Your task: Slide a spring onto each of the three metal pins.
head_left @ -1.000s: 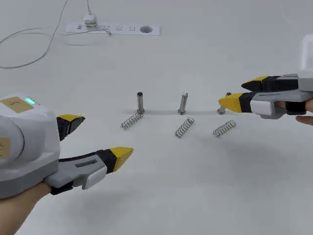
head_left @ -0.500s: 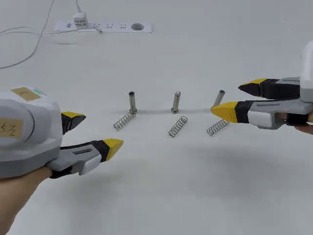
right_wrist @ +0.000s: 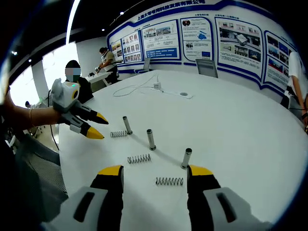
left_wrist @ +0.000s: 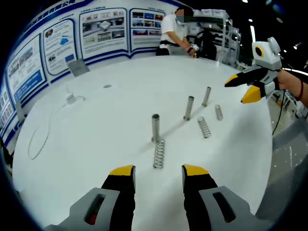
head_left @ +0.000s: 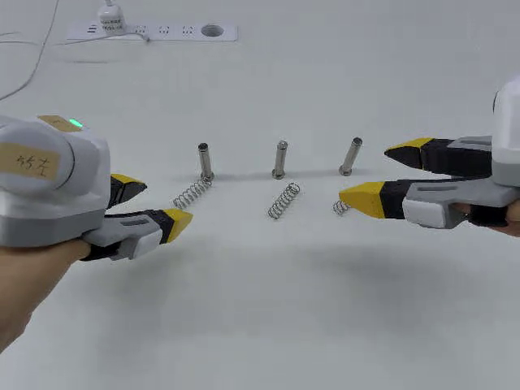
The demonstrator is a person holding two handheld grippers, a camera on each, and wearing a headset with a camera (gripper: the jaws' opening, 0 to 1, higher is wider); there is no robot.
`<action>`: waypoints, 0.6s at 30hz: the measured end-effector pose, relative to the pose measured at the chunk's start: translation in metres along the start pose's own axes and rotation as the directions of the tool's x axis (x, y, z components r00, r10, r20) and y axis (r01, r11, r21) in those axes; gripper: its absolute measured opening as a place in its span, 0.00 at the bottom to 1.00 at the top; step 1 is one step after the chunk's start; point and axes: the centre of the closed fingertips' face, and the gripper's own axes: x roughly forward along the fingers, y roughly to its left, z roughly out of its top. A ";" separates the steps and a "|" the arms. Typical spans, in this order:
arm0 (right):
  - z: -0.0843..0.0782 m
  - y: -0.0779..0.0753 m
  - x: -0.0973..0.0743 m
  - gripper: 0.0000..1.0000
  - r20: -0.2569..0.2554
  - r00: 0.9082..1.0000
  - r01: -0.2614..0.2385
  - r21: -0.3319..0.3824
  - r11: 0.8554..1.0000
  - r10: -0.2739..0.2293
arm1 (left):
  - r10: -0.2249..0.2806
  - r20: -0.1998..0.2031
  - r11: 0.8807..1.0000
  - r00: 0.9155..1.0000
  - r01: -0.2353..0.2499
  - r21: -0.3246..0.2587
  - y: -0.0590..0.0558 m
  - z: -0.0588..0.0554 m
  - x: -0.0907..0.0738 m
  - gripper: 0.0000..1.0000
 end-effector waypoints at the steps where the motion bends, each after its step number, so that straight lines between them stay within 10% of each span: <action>1: -0.001 0.001 0.000 0.54 0.000 1.000 -0.002 0.002 1.000 0.002 | -0.003 -0.006 1.000 1.000 0.003 -0.001 0.000 0.000 0.001 0.39; 18: -0.010 0.013 0.004 0.54 -0.004 1.000 -0.023 0.040 0.999 0.023 | -0.058 -0.064 0.997 0.996 0.055 -0.050 0.003 -0.003 0.023 0.23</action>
